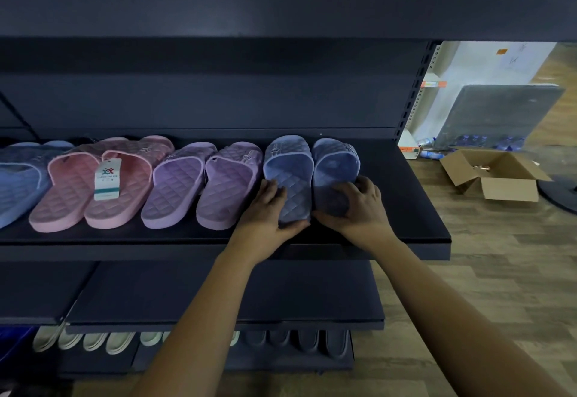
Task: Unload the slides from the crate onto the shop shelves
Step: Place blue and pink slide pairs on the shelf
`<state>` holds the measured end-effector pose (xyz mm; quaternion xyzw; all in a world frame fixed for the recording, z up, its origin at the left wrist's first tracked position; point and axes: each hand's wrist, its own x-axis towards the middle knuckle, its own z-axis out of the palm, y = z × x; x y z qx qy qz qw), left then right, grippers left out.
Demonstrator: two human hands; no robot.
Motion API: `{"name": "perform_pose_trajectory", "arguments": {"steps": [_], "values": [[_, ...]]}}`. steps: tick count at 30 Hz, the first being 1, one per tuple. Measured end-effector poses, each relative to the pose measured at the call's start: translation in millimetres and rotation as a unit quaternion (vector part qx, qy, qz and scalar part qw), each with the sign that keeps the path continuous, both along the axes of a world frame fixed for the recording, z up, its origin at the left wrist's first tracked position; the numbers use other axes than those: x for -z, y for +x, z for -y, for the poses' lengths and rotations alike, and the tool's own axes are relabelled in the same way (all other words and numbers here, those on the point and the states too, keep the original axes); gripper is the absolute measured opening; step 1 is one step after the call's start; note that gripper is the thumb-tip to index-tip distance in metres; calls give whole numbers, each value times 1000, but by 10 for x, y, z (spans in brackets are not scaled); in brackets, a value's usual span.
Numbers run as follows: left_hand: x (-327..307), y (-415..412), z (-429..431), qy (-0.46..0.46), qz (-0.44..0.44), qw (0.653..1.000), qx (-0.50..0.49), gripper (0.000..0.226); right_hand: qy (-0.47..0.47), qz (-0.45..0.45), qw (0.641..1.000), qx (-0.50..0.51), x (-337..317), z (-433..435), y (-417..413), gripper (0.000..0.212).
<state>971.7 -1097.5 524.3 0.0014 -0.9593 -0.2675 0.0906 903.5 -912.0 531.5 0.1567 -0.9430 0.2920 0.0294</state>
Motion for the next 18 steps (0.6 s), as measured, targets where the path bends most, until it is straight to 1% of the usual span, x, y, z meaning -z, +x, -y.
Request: {"name": "perform_pose_trajectory", "arguments": {"steps": [2, 4, 8, 11, 14, 16, 17, 18], "values": [[-14, -21, 6, -4, 8, 1000, -3, 83, 4, 1, 1000, -4, -13, 21, -14, 67], [-27, -33, 3, -4, 10, 1000, -6, 83, 2, 2, 1000, -4, -38, 41, -24, 64], [-34, -3, -11, 7, -18, 1000, -21, 79, -11, 10, 1000, 10, -48, 20, -7, 63], [22, 84, -16, 5, -49, 999, -23, 75, -21, -5, 1000, 16, -12, -23, 52, 61], [60, 135, -21, 9, -58, 998, -23, 75, -7, -18, 1000, 10, 21, -18, 108, 62], [51, 146, -15, 1, -60, 998, -19, 75, 14, -53, 998, 30, 29, 11, 150, 68], [38, 160, -8, -2, -60, 998, -15, 75, 16, -97, 994, 43, 39, 25, 161, 66], [22, 183, 2, -4, -60, 998, -11, 73, 8, -148, 988, 50, 45, 38, 173, 60]]}}
